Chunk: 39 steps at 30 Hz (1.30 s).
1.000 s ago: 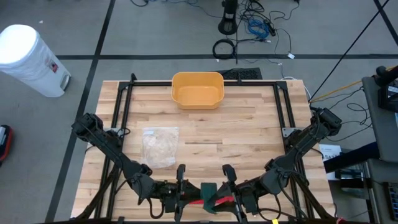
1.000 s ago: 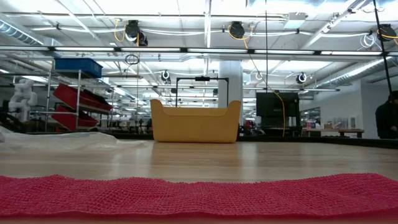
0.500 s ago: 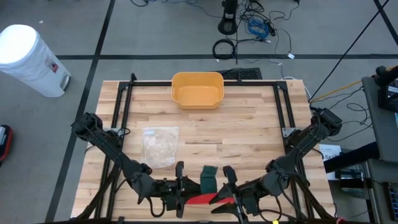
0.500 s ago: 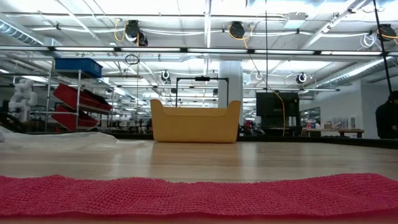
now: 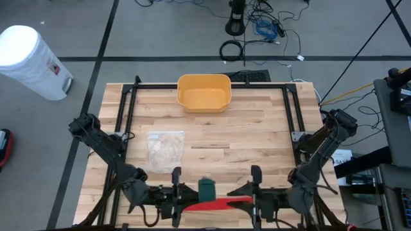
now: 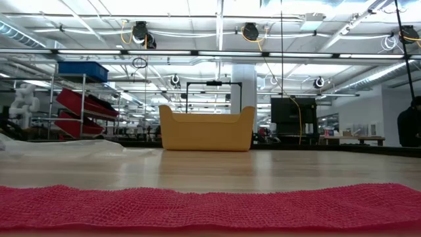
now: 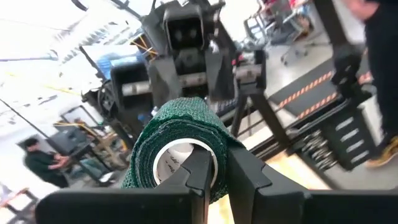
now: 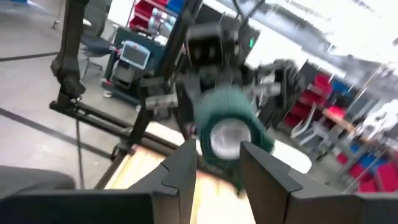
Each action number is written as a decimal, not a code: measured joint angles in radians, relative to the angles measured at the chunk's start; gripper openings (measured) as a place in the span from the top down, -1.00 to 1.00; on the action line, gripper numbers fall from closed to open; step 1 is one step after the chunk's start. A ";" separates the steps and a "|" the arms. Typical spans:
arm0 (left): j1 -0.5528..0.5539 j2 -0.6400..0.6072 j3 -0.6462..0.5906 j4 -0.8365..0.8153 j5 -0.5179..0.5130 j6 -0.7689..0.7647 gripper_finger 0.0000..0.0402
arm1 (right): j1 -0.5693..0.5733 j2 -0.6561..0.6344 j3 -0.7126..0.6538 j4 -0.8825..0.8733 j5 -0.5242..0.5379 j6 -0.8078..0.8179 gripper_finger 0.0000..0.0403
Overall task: Roll bandage
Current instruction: Roll the green bandage
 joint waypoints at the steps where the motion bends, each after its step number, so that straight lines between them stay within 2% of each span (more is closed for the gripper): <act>1: -0.005 -0.004 0.000 0.000 0.003 -0.012 0.81 | -0.007 0.004 0.000 -0.023 -0.009 0.036 0.45; 6: -0.017 -0.034 0.000 0.012 0.058 -0.110 0.81 | -0.028 0.037 -0.001 -0.036 -0.030 0.094 0.45; 9: -0.018 -0.037 0.000 0.044 0.077 -0.175 0.81 | -0.058 0.043 0.000 -0.004 -0.132 0.106 0.45; 13: -0.017 -0.037 0.000 0.054 0.087 -0.188 0.81 | -0.095 0.047 0.000 0.001 -0.285 0.154 0.45; 16: -0.016 -0.037 0.000 0.057 0.087 -0.188 0.81 | -0.113 0.049 0.000 0.015 -0.314 0.172 0.45; 19: -0.015 -0.037 0.000 0.058 0.087 -0.188 0.81 | -0.127 0.052 0.000 0.024 -0.287 0.173 0.45; 24: -0.015 -0.037 0.000 0.057 0.088 -0.187 0.81 | -0.131 0.067 0.000 0.051 -0.164 0.104 0.41; 27: -0.015 -0.037 0.000 0.055 0.088 -0.187 0.81 | -0.130 0.080 0.000 0.068 -0.157 0.091 0.29; 33: -0.016 -0.037 0.000 0.050 0.088 -0.187 0.81 | -0.117 0.080 0.000 0.085 -0.059 0.050 0.03; 39: -0.017 -0.036 0.000 0.050 0.088 -0.187 0.81 | -0.093 0.078 0.000 0.092 -0.056 0.017 -0.03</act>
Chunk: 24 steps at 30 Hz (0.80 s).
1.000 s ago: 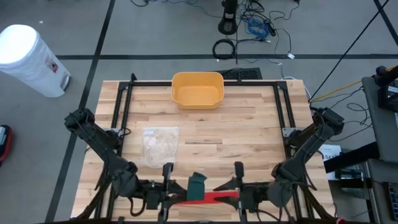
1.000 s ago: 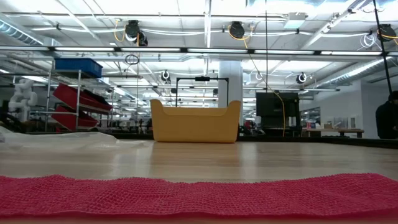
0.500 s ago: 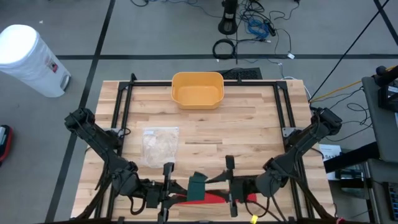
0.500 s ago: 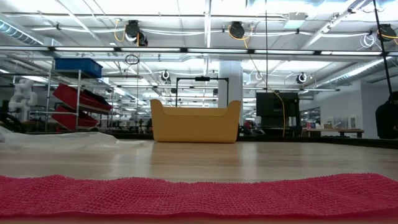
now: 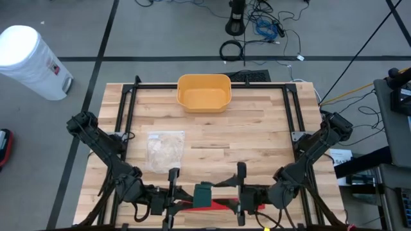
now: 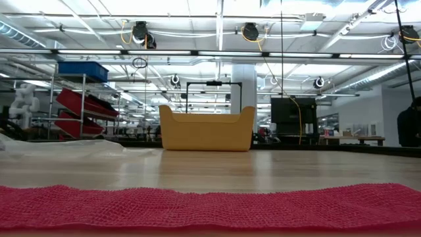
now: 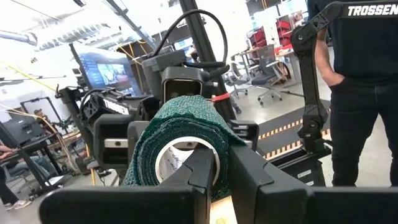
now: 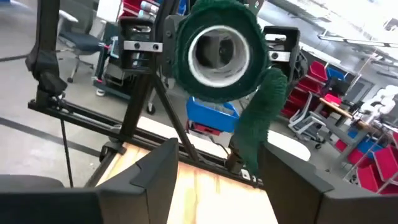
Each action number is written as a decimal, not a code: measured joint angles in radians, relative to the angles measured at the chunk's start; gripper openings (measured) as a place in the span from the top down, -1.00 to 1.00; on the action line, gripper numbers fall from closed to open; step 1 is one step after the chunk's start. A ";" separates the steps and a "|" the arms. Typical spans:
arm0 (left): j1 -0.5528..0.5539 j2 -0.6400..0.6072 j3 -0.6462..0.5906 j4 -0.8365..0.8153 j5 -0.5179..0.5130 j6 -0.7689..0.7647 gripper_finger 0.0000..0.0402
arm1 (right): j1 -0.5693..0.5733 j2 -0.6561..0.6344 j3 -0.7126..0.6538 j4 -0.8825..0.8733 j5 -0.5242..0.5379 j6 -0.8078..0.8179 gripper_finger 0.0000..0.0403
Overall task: Roll bandage
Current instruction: Roll the green bandage
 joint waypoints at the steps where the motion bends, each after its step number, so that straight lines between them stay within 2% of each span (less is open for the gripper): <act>1: 0.000 0.000 0.000 0.000 0.000 0.000 0.81 | 0.003 -0.001 0.000 0.000 0.000 -0.001 -0.02; 6: 0.000 0.000 0.000 0.001 0.000 0.001 0.81 | 0.018 -0.015 0.000 0.001 0.002 -0.002 0.01; 10: 0.000 0.000 0.000 0.001 0.000 0.000 0.81 | 0.011 -0.016 0.000 -0.002 0.048 0.001 0.01; 16: 0.000 0.000 0.000 0.004 0.000 0.000 0.81 | -0.012 -0.016 0.000 -0.004 0.034 0.005 0.01; 21: 0.000 0.000 0.000 0.004 0.000 0.000 0.81 | -0.053 -0.016 0.000 -0.021 -0.059 0.051 0.02; 24: 0.000 0.000 0.000 0.004 0.002 0.000 0.81 | -0.071 -0.016 0.000 -0.022 -0.063 0.065 0.03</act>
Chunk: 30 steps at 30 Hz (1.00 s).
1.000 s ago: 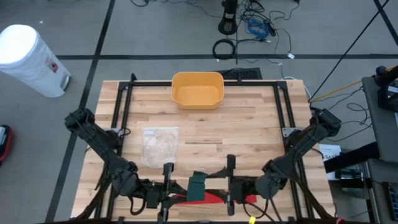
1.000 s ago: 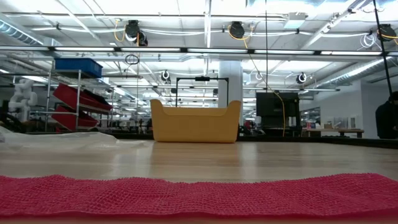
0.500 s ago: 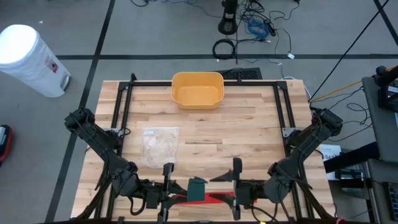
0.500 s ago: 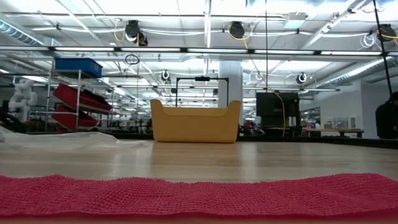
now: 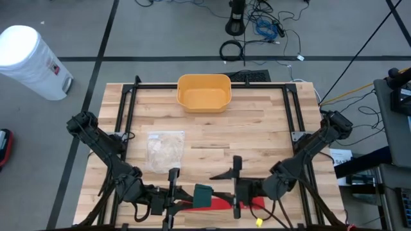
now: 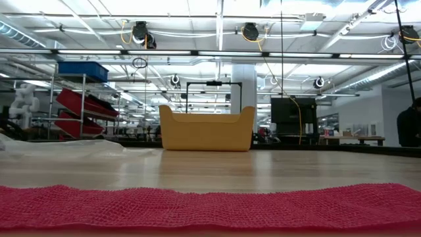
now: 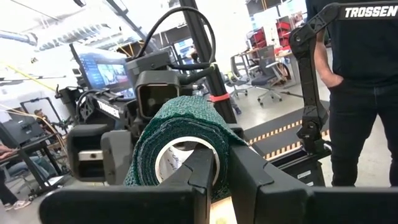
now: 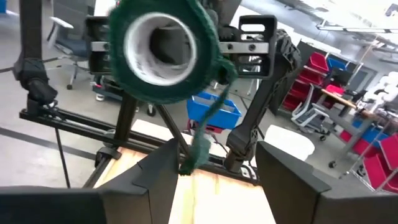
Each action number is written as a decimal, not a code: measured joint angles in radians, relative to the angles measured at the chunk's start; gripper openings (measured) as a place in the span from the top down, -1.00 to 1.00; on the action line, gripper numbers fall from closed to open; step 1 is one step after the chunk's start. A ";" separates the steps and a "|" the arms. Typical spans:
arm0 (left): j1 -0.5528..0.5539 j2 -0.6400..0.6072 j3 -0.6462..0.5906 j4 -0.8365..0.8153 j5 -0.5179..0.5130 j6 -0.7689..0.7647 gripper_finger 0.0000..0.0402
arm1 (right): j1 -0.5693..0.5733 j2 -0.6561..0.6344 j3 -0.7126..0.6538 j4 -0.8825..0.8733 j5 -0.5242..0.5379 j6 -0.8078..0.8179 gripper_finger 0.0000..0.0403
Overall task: Roll bandage
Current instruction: Roll the green bandage
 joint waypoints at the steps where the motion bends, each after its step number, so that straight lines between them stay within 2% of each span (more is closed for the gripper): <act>1: 0.000 0.000 0.000 0.000 0.003 0.000 0.81 | -0.004 0.000 0.000 -0.001 0.000 0.001 0.05; 5: 0.000 0.000 0.000 0.000 0.015 0.000 0.81 | -0.014 0.000 0.000 -0.001 0.000 0.003 0.22; 13: 0.000 0.000 0.000 0.000 0.025 0.000 0.81 | -0.014 0.000 0.000 -0.009 -0.004 -0.004 0.85; 15: 0.000 0.000 0.000 0.000 0.027 -0.001 0.81 | -0.014 0.000 0.000 -0.005 -0.002 -0.033 0.96; 20: 0.000 0.000 0.000 0.000 0.079 -0.038 0.81 | -0.019 0.000 0.000 0.088 0.004 -0.131 0.96; 30: 0.000 0.000 0.000 -0.021 0.080 -0.065 0.81 | -0.019 0.000 0.000 0.201 0.003 -0.281 0.99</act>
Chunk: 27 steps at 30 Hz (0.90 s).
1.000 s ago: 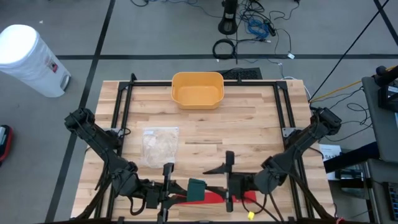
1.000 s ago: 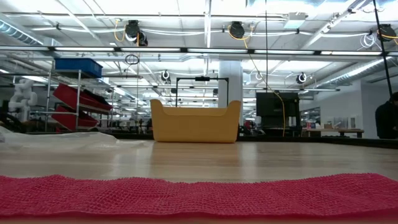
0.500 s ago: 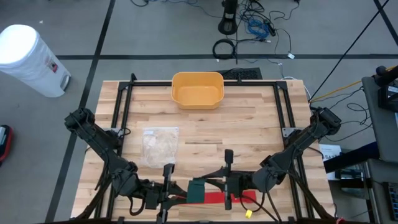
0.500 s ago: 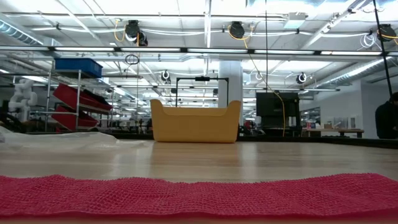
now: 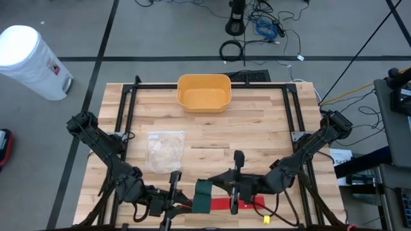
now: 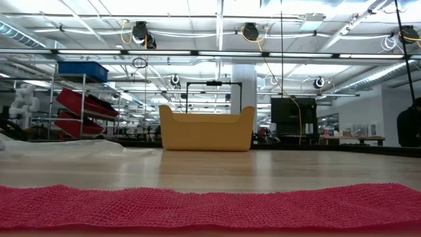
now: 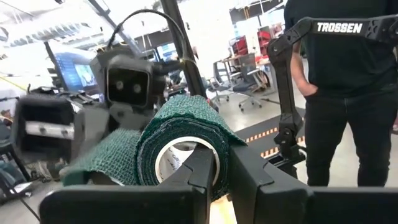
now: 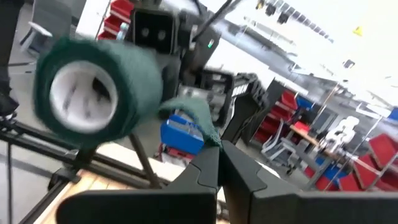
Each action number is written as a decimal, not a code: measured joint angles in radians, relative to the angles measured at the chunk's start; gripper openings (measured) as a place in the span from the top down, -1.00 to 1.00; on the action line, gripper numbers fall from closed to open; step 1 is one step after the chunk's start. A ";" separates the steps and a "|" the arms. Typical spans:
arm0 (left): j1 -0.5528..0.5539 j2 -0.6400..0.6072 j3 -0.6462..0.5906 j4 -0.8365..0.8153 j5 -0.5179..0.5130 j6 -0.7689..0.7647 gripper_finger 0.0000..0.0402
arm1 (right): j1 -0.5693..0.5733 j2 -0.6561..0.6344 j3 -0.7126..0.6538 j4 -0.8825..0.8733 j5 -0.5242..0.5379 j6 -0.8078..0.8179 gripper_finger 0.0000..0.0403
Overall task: Roll bandage
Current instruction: Roll the green bandage
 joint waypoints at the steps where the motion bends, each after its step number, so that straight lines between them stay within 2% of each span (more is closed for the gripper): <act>1: 0.002 0.000 0.000 -0.012 0.000 -0.010 0.81 | 0.002 0.000 0.000 0.017 0.000 -0.015 1.00; 9: 0.004 0.001 0.000 -0.030 0.000 -0.017 0.81 | 0.014 0.000 0.000 0.087 -0.014 -0.082 0.99; 14: 0.009 0.001 0.000 -0.031 0.000 -0.018 0.81 | 0.013 0.000 0.000 0.098 -0.107 -0.099 0.99; 27: 0.045 0.001 0.000 -0.067 0.000 -0.065 0.81 | 0.013 0.000 0.000 0.108 -0.200 -0.149 0.99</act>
